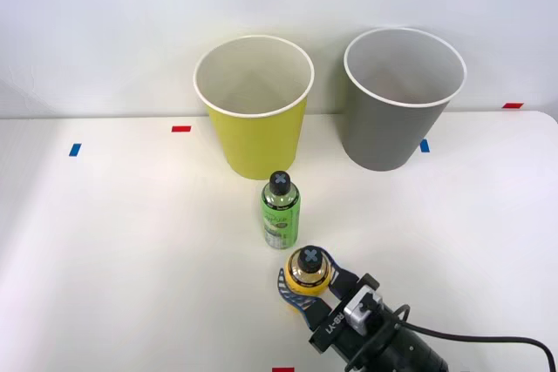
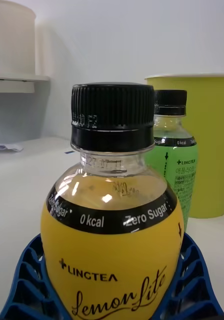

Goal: Put cans in the gray bin, plastic bottles in the light green bin

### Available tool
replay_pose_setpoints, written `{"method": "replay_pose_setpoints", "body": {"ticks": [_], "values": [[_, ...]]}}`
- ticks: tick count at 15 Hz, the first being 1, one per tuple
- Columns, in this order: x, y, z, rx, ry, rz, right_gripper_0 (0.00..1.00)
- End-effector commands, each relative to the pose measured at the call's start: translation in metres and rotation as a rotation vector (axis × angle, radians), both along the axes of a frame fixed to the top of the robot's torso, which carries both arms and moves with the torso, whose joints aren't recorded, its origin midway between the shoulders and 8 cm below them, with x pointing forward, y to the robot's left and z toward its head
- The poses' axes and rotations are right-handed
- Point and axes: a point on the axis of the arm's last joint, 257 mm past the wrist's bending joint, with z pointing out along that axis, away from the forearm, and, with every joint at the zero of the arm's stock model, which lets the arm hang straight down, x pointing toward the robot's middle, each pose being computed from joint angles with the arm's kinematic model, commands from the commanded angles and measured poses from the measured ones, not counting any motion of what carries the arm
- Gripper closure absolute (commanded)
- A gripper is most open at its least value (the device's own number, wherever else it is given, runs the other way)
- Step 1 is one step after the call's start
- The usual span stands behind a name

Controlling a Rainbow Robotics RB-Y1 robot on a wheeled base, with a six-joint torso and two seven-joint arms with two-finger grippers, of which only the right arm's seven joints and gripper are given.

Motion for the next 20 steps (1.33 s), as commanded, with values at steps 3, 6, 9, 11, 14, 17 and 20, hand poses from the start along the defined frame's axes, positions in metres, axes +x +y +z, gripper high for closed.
{"method": "replay_pose_setpoints", "body": {"ticks": [3, 6, 9, 11, 14, 17, 20], "values": [[-0.004, -0.026, 0.006, 0.002, -0.004, -0.041, 1.0], [-0.006, -0.044, 0.024, -0.024, 0.0, -0.045, 1.0], [0.005, -0.058, 0.052, -0.074, 0.032, -0.079, 1.0], [0.018, -0.067, 0.07, -0.057, 0.031, -0.108, 1.0], [0.036, -0.077, 0.098, 0.03, 0.036, -0.109, 1.0], [0.051, -0.077, 0.13, 0.103, 0.02, -0.083, 1.0], [0.073, -0.073, 0.177, 0.171, -0.022, -0.041, 1.0]]}}
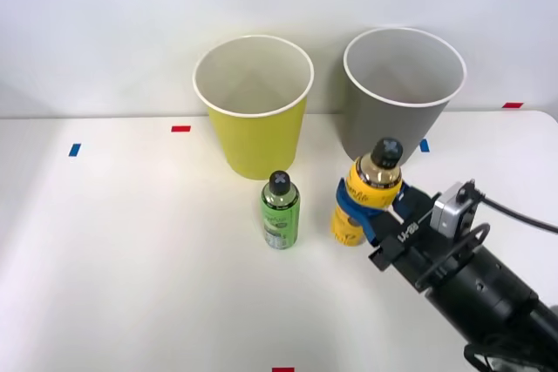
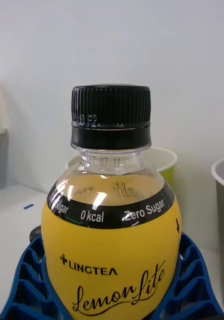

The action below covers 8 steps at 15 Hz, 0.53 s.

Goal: Put cans in the gray bin, plastic bottles in the light green bin

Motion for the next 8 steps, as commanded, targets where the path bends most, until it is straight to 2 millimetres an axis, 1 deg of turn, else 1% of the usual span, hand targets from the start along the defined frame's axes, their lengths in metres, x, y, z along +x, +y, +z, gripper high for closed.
{"method": "replay_pose_setpoints", "body": {"ticks": [1, 2, 3, 4, 7, 8], "values": [[0.023, 0.005, 0.047, 0.049, -0.039, 0.028, 1.0], [0.033, 0.008, 0.066, 0.059, -0.045, 0.027, 1.0], [0.038, 0.01, 0.078, 0.06, -0.048, 0.024, 1.0], [0.045, 0.015, 0.093, 0.067, -0.06, 0.022, 1.0], [0.059, 0.038, 0.144, 0.133, -0.07, 0.069, 1.0], [0.064, 0.045, 0.155, 0.139, -0.062, 0.078, 1.0]]}}
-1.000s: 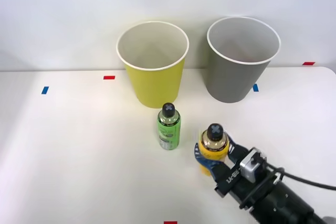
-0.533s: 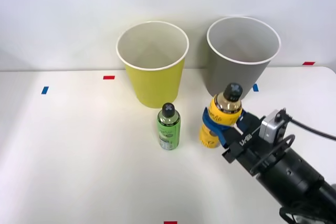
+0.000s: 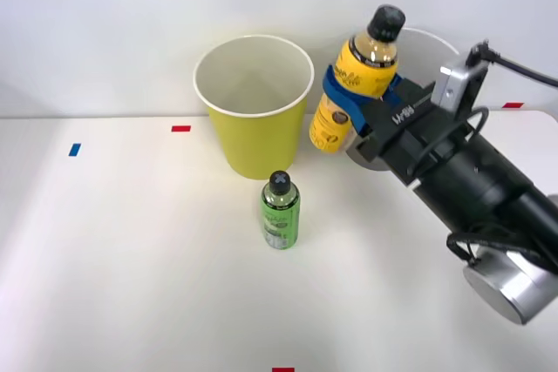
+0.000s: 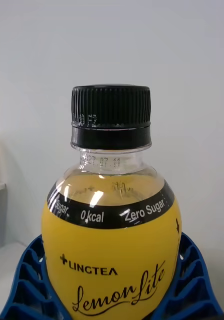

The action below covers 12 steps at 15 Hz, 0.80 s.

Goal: Put cans in the gray bin, plastic bottles in the light green bin

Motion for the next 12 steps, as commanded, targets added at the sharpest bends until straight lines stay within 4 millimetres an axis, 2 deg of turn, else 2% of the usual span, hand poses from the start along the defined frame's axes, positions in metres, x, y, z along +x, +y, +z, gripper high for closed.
{"method": "replay_pose_setpoints", "body": {"ticks": [1, 3, 5, 8, 12], "values": [[0.014, 0.021, 0.037, 0.024, 0.02, 0.026, 1.0], [0.028, 0.033, 0.045, -0.01, 0.052, 0.004, 1.0], [0.05, 0.05, 0.052, -0.019, 0.061, 0.006, 1.0], [0.098, 0.084, 0.05, -0.04, 0.071, -0.014, 1.0], [0.145, 0.134, 0.039, -0.063, 0.104, 0.012, 1.0]]}}
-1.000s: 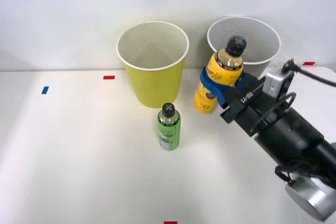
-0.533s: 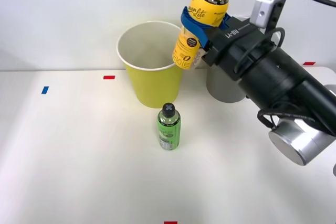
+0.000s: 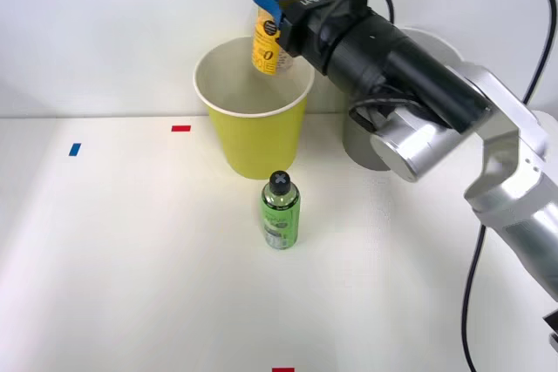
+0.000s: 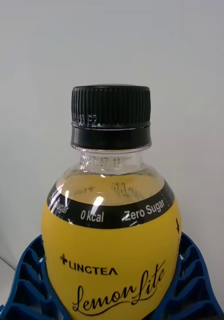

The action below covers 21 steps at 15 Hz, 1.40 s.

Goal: Put cans in the gray bin, plastic bottles in the light green bin

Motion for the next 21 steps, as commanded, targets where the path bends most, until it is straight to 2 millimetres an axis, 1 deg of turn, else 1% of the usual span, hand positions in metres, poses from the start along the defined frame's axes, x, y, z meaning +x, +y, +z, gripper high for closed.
{"method": "replay_pose_setpoints", "body": {"ticks": [1, 3, 5, 7, 8, 9, 10, 11, 12, 19, 21], "values": [[0.028, 0.05, -0.005, -0.012, 0.015, 0.039, 1.0], [0.04, 0.06, -0.009, -0.032, 0.019, 0.036, 1.0], [0.041, 0.064, -0.012, -0.038, 0.024, 0.038, 1.0], [0.039, 0.064, -0.009, -0.031, 0.016, 0.043, 1.0], [0.041, 0.06, -0.008, -0.04, 0.006, 0.035, 1.0], [0.042, 0.058, -0.008, -0.056, -0.009, 0.026, 0.75], [0.042, 0.059, -0.008, -0.065, -0.016, 0.023, 0.36], [0.042, 0.06, -0.008, -0.061, -0.014, 0.025, 0.1], [0.042, 0.059, -0.009, -0.064, -0.014, 0.025, 0.0], [0.046, 0.048, -0.009, -0.082, -0.026, 0.008, 0.0], [0.04, 0.042, -0.005, -0.079, -0.04, 0.011, 0.0]]}}
